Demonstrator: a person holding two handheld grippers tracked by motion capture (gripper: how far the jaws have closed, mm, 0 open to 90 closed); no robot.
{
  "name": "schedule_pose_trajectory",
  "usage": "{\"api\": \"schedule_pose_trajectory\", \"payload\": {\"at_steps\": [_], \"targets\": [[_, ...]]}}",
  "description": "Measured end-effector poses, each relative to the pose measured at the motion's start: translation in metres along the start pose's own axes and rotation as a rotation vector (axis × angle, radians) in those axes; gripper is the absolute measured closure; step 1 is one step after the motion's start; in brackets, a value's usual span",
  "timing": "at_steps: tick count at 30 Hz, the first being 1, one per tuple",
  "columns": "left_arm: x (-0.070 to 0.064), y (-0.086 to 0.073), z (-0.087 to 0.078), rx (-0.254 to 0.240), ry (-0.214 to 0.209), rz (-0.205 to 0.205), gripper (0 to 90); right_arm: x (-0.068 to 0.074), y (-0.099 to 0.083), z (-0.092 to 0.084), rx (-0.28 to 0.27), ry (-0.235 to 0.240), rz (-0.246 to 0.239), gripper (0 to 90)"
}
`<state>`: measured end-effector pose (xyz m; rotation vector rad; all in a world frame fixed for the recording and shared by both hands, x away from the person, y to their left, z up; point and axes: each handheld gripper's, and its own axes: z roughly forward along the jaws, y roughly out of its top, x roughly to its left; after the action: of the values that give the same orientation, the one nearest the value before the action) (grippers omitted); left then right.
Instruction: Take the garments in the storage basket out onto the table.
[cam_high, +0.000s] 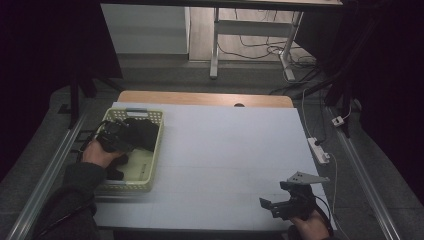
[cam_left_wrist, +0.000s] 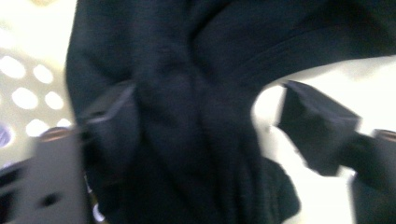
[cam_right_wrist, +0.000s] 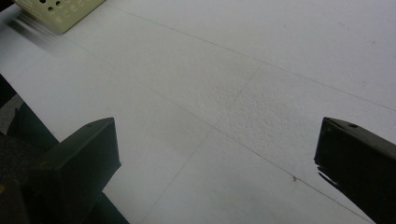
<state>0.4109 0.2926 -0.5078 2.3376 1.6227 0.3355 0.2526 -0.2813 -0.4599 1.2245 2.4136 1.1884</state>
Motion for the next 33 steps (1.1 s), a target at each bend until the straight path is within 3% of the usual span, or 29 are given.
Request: {"api": "schedule_pose_trajectory", "payload": {"at_steps": [4, 8, 13, 17, 23, 33], "targets": [[-0.001, -0.001, -0.002, 0.016, 0.032, -0.021, 60.0, 0.0, 0.0, 0.0, 0.001, -0.004, -0.002, 0.0], [0.001, -0.001, -0.006, 0.015, 0.003, -0.059, 70.3, 0.0, 0.0, 0.0, -0.001, -0.003, -0.004, 0.0], [0.012, -0.003, -0.019, -0.052, -0.09, -0.124, 72.7, 0.0, 0.0, 0.0, 0.001, -0.001, 0.001, 0.0], [0.017, -0.003, -0.036, -0.107, -0.128, -0.134, 72.9, 0.0, 0.0, 0.001, -0.001, 0.0, 0.004, 0.0], [0.016, 0.004, -0.068, -0.19, -0.143, -0.102, 73.0, 0.0, 0.0, 0.001, 0.001, -0.002, 0.005, 0.0], [0.008, 0.02, -0.11, -0.286, -0.229, -0.065, 72.9, -0.001, 0.0, 0.001, 0.0, -0.005, 0.008, 0.0]]}}
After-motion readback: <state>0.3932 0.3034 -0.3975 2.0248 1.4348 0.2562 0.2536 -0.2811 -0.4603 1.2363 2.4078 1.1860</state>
